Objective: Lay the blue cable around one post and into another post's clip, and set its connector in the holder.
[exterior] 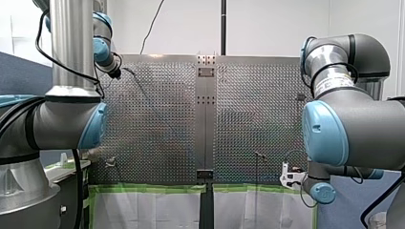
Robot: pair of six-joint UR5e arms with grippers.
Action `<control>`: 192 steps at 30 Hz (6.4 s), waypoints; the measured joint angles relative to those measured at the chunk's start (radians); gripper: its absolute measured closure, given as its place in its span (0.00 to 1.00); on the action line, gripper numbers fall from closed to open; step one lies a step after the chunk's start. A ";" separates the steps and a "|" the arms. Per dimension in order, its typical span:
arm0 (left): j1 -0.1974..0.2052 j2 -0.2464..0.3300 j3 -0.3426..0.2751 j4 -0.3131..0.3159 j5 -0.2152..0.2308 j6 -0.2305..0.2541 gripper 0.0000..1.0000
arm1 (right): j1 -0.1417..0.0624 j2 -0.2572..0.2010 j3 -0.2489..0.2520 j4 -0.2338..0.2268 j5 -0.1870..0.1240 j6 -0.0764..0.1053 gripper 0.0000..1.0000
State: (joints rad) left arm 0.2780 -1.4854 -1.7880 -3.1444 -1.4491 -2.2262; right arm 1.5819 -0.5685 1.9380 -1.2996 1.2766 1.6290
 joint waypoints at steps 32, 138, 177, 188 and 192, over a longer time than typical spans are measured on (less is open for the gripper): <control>-0.005 -0.068 0.103 0.282 -0.146 -0.017 0.09 | 0.004 0.000 0.000 0.012 -0.005 -0.018 1.00; 0.023 -0.200 -0.088 0.546 0.016 -0.157 0.09 | 0.025 0.000 -0.001 0.012 -0.005 -0.018 1.00; -0.008 -0.097 -0.092 0.453 -0.011 -0.094 0.09 | 0.027 0.000 -0.001 0.012 -0.005 -0.018 1.00; -0.015 -0.067 -0.123 0.438 -0.011 -0.082 0.09 | 0.027 0.000 -0.001 0.013 -0.005 -0.018 1.00; -0.016 -0.053 -0.127 0.436 -0.011 -0.084 0.09 | 0.027 0.000 -0.001 0.014 -0.005 -0.018 1.00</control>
State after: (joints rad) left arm 0.2615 -1.5384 -1.9149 -2.7086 -1.4599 -2.3099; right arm 1.6084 -0.5683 1.9368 -1.2858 1.2718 1.6112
